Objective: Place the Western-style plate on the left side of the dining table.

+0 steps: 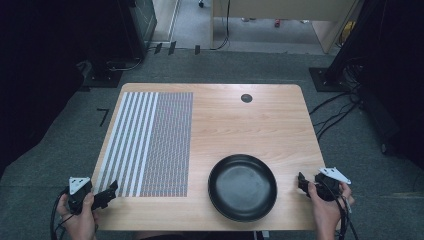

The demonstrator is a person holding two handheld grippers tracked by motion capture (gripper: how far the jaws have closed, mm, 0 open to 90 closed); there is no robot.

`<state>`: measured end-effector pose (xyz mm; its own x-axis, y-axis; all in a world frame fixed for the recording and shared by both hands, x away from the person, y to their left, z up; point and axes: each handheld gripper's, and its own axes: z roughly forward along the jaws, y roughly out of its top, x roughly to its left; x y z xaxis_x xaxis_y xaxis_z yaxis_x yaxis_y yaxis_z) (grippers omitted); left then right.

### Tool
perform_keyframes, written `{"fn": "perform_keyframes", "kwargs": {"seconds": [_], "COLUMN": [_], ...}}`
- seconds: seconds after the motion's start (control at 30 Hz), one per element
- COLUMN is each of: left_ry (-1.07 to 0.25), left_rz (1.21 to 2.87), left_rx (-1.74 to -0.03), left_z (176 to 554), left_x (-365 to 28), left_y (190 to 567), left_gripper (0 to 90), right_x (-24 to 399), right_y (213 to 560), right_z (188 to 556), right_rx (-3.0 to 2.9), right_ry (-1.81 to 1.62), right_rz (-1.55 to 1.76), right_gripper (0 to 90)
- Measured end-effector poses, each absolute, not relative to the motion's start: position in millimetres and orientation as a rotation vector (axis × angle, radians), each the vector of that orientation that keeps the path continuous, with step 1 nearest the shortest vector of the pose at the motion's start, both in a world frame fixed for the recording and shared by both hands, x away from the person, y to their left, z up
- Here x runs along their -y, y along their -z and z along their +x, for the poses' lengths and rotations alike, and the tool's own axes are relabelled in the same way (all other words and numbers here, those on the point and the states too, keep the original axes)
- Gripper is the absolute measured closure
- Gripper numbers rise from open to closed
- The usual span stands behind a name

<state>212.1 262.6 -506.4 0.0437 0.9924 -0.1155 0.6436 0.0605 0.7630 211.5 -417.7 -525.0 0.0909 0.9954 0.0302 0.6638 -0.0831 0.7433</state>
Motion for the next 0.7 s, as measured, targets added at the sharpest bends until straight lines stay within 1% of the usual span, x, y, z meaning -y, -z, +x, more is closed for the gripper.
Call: {"fn": "perform_keyframes", "kwargs": {"seconds": [0.33, 0.7], "left_ry": [-0.641, -0.600], "left_rz": [1.639, 1.683], "left_rx": [-1.634, -1.548], "left_z": [220.7, 242.3], "left_x": [-251.1, -221.3], "left_y": [497.3, 489.8], "left_gripper": [8.8, 8.8], "right_x": [417.6, 417.6], "right_y": [525.0, 525.1], "right_z": [211.6, 211.7], "right_rx": [-1.631, -1.632], "right_ry": [-0.758, -0.757], "right_rz": [1.809, 1.809], "right_gripper": [20.9, 20.3]}}
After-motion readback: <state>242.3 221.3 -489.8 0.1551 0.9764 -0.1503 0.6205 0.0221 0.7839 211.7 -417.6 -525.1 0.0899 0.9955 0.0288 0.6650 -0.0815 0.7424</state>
